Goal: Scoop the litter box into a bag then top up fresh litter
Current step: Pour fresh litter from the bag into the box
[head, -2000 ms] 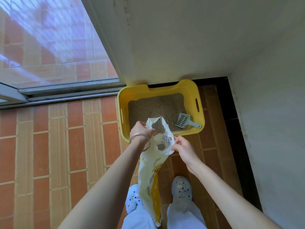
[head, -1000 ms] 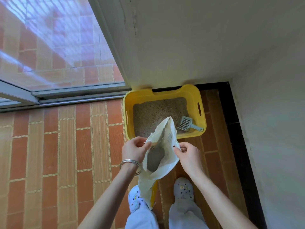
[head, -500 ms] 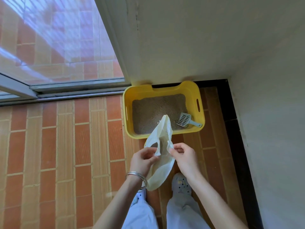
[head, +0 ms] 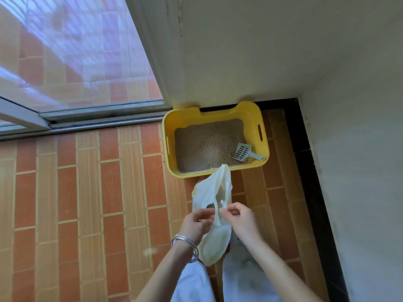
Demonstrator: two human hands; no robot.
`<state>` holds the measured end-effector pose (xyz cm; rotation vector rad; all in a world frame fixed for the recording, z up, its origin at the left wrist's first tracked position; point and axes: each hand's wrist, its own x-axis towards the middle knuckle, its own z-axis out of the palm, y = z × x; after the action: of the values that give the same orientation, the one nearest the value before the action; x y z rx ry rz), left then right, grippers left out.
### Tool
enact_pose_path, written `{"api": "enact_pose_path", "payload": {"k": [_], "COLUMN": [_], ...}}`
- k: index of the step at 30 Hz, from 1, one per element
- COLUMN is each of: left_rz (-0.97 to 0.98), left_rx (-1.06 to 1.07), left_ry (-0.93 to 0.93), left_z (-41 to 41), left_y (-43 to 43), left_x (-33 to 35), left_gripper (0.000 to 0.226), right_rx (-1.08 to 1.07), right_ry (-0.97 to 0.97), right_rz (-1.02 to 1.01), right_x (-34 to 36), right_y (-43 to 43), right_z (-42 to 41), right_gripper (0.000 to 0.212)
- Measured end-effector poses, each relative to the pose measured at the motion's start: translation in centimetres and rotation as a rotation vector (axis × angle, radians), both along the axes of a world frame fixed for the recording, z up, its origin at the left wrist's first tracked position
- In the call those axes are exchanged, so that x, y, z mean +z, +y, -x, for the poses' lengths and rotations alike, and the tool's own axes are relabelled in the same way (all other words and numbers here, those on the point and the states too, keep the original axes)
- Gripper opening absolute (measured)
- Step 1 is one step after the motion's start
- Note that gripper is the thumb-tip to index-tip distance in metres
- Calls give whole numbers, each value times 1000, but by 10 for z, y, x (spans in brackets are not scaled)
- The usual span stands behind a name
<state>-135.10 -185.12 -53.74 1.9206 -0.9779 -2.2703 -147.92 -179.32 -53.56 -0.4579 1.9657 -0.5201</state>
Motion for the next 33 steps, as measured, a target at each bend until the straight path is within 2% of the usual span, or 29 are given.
{"api": "enact_pose_path", "payload": {"k": [3, 6, 12, 15, 18, 21, 26, 29, 31, 33], "left_rz": [-73, -57, -1, -36, 13, 86, 593, 932, 1185, 1338], "left_rx": [135, 266, 196, 286, 309, 223, -292, -597, -783, -917], "left_ry": [-23, -84, -157, -208, -272, -226, -221, -205, -201, -190], "left_z": [5, 1, -25, -36, -44, -49, -52, -50, -44, -34], "left_y": [12, 14, 18, 24, 36, 40, 20, -5, -24, -42], "left_x": [-2, -4, -16, -22, -24, -14, 11, 29, 43, 59], "left_gripper": [37, 39, 35, 30, 28, 28, 17, 31, 29, 28], "right_rx": [-24, -42, 79, 81, 112, 74, 68, 58, 94, 124], "right_ry": [-23, 3, 82, 91, 221, 328, 416, 408, 420, 461], "right_rz": [-64, -106, -185, -256, -329, -301, -201, -123, -82, -47], "right_x": [-7, -11, -5, -6, -9, -8, 7, 32, 54, 77], "right_y": [3, 2, -3, 2, 13, 23, 24, 12, -1, -10], "right_z": [-8, -15, -40, -57, -74, -78, -40, -11, 5, 18], "right_gripper": [22, 23, 30, 36, 24, 15, 10, 12, 12, 10]}}
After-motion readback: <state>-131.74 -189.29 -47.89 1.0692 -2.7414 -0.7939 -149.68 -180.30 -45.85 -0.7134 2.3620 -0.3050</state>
